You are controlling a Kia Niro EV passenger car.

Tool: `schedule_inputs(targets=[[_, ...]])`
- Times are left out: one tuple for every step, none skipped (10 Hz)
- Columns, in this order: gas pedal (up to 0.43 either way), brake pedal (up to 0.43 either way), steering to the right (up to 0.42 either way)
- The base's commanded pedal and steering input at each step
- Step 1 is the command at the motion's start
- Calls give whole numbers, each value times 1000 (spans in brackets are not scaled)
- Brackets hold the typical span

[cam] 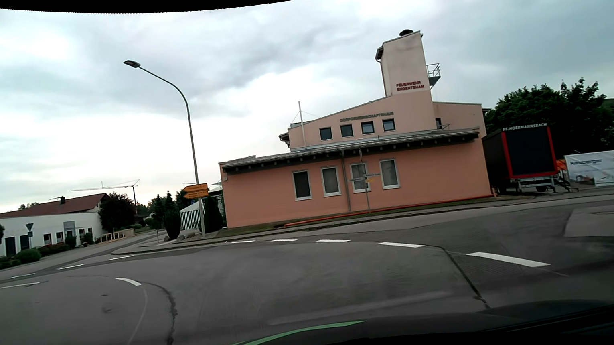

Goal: Follow the waypoints while adhering to traffic rules and regulations

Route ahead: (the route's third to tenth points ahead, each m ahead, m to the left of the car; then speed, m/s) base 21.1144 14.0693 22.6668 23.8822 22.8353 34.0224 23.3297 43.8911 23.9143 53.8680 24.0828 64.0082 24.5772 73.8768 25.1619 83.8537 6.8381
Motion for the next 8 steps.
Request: schedule_inputs(targets=[[0,0,-134],[0,0,-148],[0,0,-166],[0,0,-188],[0,0,-206],[0,0,-218],[0,0,-229],[0,0,-239]])
